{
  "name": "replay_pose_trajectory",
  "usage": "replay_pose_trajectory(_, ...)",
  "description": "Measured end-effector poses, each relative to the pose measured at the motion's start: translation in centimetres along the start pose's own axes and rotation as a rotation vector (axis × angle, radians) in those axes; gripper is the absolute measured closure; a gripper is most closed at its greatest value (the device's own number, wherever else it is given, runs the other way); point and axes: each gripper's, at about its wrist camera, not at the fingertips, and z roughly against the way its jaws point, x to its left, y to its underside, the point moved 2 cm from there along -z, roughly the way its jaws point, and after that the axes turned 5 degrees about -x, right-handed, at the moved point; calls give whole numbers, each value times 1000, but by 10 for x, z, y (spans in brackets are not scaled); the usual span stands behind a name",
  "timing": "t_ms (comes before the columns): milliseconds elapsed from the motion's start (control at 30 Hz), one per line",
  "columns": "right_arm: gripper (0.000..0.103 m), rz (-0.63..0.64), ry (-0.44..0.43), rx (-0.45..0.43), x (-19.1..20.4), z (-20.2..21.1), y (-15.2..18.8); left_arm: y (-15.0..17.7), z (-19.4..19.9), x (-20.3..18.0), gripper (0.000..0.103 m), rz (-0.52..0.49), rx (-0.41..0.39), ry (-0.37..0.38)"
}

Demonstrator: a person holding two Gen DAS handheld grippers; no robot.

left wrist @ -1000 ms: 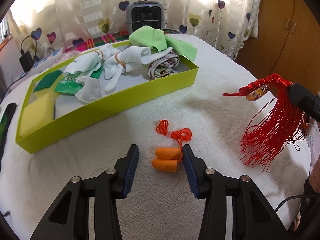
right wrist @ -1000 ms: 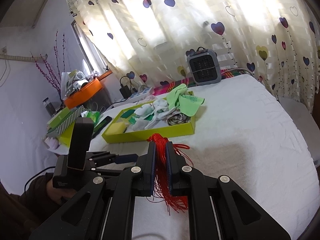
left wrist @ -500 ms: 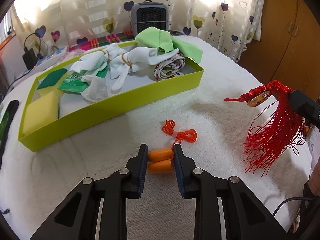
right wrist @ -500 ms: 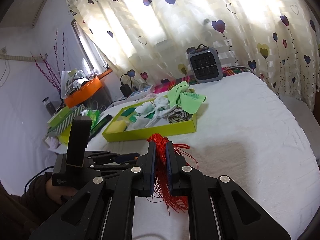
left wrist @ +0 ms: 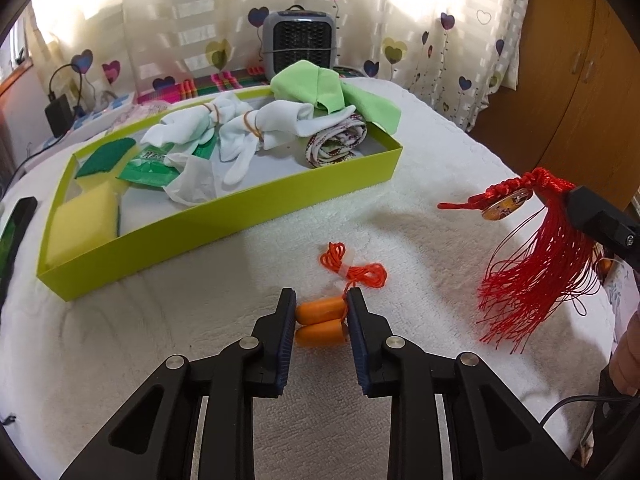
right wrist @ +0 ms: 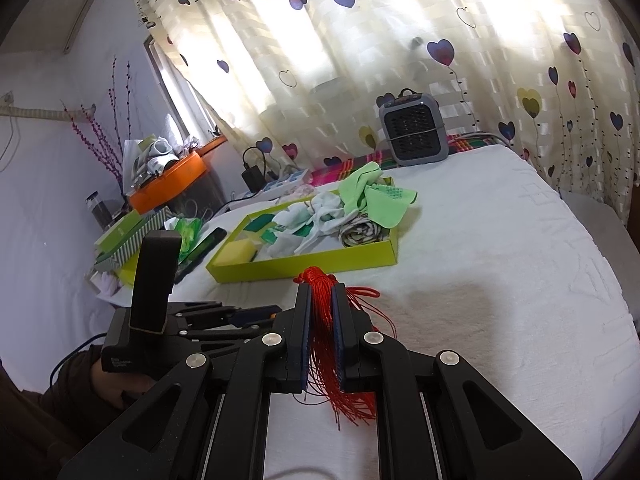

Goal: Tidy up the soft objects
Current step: 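Grasp the orange earplugs with the left gripper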

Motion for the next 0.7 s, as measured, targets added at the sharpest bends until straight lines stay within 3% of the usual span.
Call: replay_pose_trajectory(700, 93, 36, -12, -9, 18, -4, -11, -15, 39, 14, 79, 34, -107, 4)
